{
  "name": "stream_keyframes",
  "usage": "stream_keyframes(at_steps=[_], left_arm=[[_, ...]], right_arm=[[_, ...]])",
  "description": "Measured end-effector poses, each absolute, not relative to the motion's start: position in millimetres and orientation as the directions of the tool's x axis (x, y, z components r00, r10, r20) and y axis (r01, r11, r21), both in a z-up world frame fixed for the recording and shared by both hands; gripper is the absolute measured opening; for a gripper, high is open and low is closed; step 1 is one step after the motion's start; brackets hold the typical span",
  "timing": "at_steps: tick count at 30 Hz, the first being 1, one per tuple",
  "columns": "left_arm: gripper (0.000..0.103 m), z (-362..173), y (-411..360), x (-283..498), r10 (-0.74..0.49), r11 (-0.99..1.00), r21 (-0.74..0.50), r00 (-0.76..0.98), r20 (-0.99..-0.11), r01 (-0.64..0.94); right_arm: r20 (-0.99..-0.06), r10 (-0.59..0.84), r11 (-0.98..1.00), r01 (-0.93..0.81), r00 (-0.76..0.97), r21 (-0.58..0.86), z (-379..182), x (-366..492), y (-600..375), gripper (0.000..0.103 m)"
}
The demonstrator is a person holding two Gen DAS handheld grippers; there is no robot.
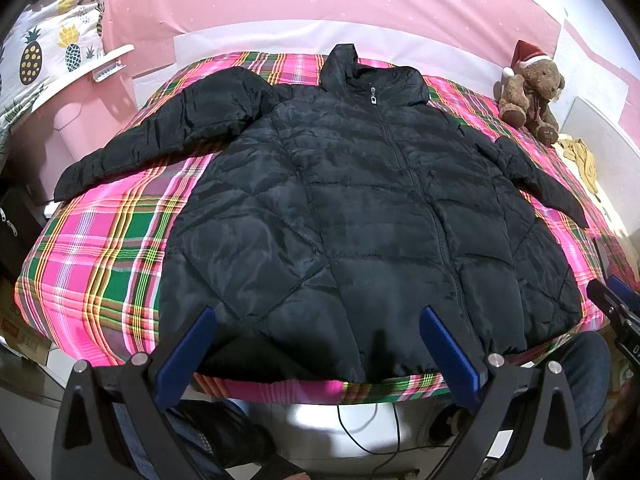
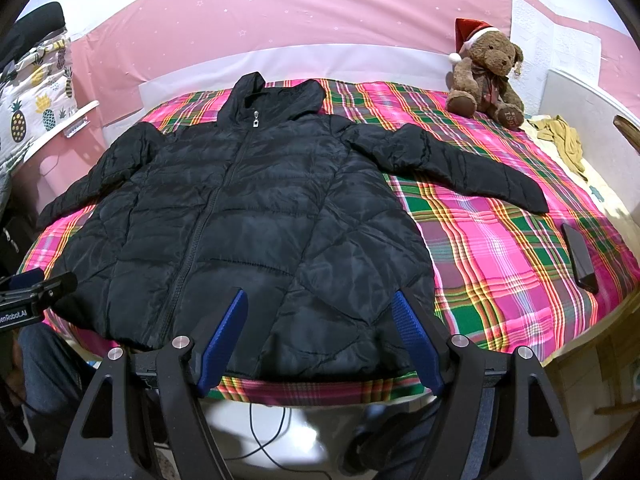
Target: Fold large clothes
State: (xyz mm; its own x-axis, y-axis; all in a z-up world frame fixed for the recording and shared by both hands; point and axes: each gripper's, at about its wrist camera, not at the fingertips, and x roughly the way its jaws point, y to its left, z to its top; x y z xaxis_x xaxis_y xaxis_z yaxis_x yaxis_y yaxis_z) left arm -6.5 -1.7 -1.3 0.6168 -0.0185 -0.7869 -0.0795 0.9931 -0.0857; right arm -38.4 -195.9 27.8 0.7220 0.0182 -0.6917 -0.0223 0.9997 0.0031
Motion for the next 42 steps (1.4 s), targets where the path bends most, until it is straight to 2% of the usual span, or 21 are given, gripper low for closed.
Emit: stream_keyframes(at_steps=[26,42], left_arm=[[0.103,-9.4,-5.2,-9.0,-0.015,0.994,-0.080,0.608,-0.794,-0.079],[0.103,-16.9,31.2,33.5,-0.003,0.988,-0.097,0.614,-0.789,-0.119]], right_arm=[[-0.699,0.018,1.000,-0.028,0.715,-0.003,25.3,-36.8,-191.2,0.075],[-0.699,0.055,0.995,-0.095,0.713,-0.018,22.3,6.2,-168.9,0.075]])
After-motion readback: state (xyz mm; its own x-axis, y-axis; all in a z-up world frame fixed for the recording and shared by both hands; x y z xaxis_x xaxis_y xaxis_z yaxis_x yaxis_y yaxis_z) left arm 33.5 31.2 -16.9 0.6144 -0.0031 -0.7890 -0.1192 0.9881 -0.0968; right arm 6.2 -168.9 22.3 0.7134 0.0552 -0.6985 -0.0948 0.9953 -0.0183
